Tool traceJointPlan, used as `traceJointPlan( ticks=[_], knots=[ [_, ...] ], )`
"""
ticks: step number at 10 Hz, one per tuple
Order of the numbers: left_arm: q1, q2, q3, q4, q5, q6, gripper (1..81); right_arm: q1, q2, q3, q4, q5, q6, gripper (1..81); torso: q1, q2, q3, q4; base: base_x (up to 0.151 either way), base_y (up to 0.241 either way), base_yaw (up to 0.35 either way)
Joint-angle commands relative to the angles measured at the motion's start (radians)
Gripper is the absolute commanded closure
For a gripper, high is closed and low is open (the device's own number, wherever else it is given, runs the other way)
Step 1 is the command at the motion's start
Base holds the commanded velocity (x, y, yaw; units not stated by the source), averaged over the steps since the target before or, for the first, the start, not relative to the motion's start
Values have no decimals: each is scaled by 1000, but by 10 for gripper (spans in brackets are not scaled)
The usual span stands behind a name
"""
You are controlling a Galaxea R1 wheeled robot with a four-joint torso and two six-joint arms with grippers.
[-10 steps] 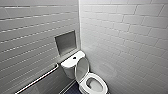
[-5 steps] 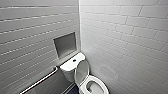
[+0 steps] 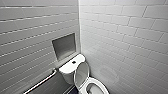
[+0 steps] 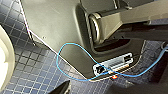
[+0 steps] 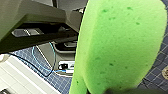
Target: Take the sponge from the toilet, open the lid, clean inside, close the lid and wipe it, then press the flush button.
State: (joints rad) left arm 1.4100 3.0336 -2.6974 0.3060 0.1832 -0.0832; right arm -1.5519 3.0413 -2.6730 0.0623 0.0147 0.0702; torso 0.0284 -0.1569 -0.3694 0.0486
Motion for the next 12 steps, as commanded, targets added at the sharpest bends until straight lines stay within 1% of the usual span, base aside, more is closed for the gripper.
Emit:
traceJointPlan(
  ticks=[1,5,6,7,8,9,11,12],
  knots=[
    [-27,1,2,-13,70,0,10,9,1,-1,-3,-76,-1,811,0,0,0,0,0,0,0],
    [-30,13,2,-20,73,-7,10,-1,-2,1,7,-62,6,811,0,0,0,0,0,0,0],
    [-29,10,2,-45,73,-13,10,-6,-6,10,8,-33,5,811,0,0,0,0,0,0,0],
    [-30,1,2,-76,73,-13,10,-9,-33,58,8,4,5,811,0,0,0,0,0,0,0],
    [-26,-10,7,-80,71,-13,10,-6,-77,133,7,8,5,811,0,0,0,0,0,0,0],
    [-19,-11,8,-79,70,-12,10,-1,-147,241,7,13,5,811,0,0,0,0,0,0,0],
    [-13,-15,8,-80,55,-13,10,8,-293,456,7,103,7,811,0,0,0,0,0,0,0],
    [-12,-15,8,-82,52,-13,10,28,-360,551,4,102,6,811,0,0,0,0,0,0,0]
  ],
)
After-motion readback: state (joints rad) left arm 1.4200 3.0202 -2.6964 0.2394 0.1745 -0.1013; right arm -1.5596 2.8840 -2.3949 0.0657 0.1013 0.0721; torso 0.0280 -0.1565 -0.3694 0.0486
